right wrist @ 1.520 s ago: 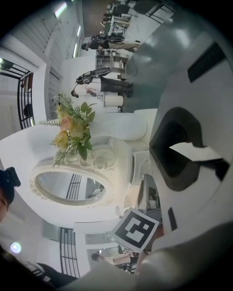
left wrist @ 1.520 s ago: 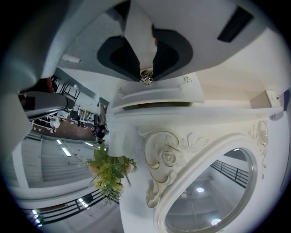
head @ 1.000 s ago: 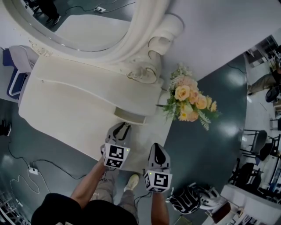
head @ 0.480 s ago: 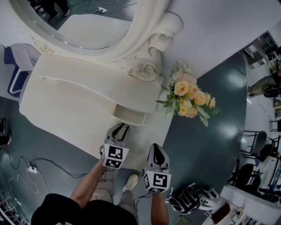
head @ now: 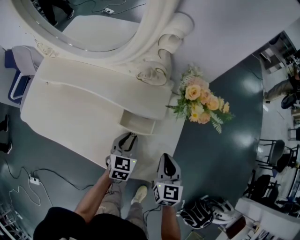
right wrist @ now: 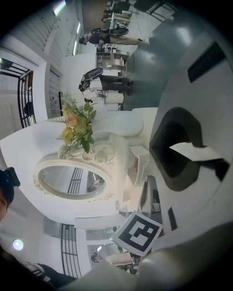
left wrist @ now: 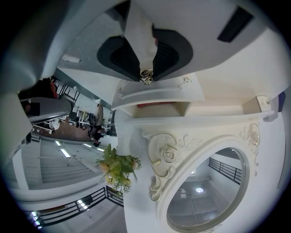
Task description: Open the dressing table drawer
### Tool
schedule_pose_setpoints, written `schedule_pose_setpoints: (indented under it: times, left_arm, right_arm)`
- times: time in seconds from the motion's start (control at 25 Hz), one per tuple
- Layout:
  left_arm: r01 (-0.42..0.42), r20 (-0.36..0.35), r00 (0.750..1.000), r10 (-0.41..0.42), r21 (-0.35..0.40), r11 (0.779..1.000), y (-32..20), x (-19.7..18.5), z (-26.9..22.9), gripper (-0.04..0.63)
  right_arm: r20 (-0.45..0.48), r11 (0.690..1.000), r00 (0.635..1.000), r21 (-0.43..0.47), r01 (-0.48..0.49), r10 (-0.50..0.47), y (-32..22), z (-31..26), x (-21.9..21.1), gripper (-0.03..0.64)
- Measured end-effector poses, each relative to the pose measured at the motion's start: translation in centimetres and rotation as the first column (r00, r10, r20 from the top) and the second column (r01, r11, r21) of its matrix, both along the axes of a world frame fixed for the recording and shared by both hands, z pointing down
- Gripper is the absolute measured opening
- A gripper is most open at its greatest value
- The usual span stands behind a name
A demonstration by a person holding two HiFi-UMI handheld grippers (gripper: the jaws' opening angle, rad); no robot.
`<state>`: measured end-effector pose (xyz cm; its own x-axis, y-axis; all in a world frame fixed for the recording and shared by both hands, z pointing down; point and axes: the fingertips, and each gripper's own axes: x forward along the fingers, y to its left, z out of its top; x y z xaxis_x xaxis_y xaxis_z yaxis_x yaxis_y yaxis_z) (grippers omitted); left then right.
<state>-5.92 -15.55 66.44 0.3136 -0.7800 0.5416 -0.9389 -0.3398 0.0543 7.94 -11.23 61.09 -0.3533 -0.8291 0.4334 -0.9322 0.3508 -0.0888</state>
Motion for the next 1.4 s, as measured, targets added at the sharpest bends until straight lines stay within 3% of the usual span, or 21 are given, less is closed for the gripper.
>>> schedule_pose_setpoints:
  times: [0.52,0.76,1.4]
  left_arm:
    - [0.004,-0.012,1.0,-0.004,0.0,1.0,0.0,0.0,0.0,0.09]
    - [-0.021,-0.043,0.999,0.02,-0.016,1.0,0.2,0.6,-0.3,0.19]
    - [0.009,-0.016,1.0,-0.009,0.053,0.999,1.5,0.5,-4.6,0.193]
  right_arm:
    - [-0.004,1.0,1.0,0.003,0.001,-0.001,0.4,0.0,-0.1,-0.002]
    - [-0.005,1.0,1.0,0.007,0.004,-0.004,0.7,-0.5,-0.4,-0.002]
    - [-0.012,0.999,1.0,0.05,0.006,-0.005,2.2,-3.5,0.8,-0.002]
